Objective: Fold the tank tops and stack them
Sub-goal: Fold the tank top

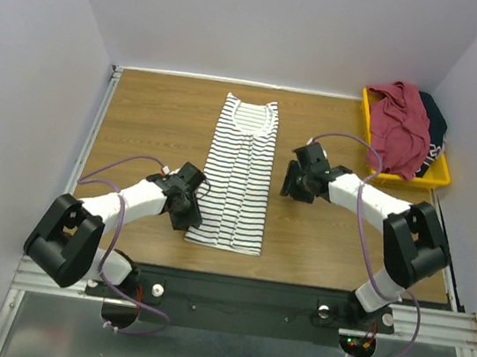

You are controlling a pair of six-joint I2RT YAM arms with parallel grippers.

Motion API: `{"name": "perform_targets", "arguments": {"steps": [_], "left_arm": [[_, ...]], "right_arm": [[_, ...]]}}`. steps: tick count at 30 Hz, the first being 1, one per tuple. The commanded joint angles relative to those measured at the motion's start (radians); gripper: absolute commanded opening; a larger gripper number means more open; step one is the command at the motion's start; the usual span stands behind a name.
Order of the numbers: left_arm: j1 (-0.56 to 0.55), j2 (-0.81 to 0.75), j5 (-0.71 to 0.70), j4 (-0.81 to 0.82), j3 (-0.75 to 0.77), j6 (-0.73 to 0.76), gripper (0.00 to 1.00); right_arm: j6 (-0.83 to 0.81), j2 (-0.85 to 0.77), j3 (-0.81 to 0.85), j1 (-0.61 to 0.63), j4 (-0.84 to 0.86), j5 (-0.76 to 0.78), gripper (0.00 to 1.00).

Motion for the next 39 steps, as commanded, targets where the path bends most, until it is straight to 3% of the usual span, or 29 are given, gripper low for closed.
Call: {"name": "perform_targets", "arguments": {"steps": [1, 13, 30, 36, 39], "left_arm": [[-0.001, -0.047, 0.008, -0.061, -0.06, 0.027, 0.45], [-0.061, -0.112, 0.108, -0.098, -0.126, 0.01, 0.38], [-0.157, -0.153, 0.171, -0.099, -0.172, -0.055, 0.36], [-0.157, -0.173, 0.166, -0.177, -0.121, -0.059, 0.49], [-0.16, -0.191, 0.155, -0.22, -0.108, -0.079, 0.75]], "right_arm": [[0.067, -0.106, -0.104, 0.085, 0.018, -0.038, 0.54], [0.293, -0.229, -0.306, 0.355, 0.014, -0.023, 0.54], [0.449, -0.382, -0.469, 0.452, -0.032, -0.037, 0.54], [0.456, -0.386, -0.477, 0.463, -0.032, -0.04, 0.54], [0.46, -0.384, -0.49, 0.472, -0.031, -0.041, 0.54]]}}
